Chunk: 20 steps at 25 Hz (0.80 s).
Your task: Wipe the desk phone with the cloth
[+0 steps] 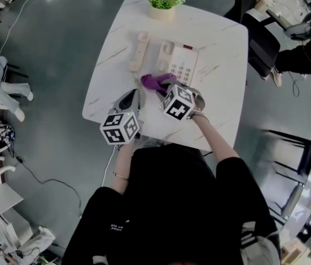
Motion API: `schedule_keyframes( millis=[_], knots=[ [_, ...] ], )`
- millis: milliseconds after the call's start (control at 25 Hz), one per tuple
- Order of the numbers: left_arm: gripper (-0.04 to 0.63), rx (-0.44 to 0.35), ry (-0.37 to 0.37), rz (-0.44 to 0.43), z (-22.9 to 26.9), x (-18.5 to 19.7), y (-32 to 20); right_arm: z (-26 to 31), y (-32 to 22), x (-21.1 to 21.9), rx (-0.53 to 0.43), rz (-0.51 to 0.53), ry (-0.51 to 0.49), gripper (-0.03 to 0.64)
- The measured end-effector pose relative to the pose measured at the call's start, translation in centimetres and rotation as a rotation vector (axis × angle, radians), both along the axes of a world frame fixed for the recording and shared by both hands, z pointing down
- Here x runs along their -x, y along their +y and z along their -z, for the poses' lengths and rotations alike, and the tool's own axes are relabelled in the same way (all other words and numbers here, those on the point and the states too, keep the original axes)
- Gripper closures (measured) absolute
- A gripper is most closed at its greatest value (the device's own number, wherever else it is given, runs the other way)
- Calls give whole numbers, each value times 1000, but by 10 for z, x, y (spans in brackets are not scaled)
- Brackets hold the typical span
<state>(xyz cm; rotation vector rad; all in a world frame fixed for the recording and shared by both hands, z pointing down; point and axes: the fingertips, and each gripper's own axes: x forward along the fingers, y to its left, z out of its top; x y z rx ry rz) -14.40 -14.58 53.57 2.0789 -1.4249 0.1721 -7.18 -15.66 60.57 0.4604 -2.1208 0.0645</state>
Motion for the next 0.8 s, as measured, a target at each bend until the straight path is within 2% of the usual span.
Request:
schedule_keyframes(
  millis=[400, 560, 800],
  knots=[
    [598, -10, -18, -6, 5, 2, 1, 5, 10, 4, 130, -34, -88, 578],
    [598, -35, -33, -15, 13, 1, -2, 21, 9, 1, 206, -92, -195, 578],
    [598, -73, -44, -42, 27, -8, -12, 61, -18, -9, 217, -216, -417, 578]
  ],
)
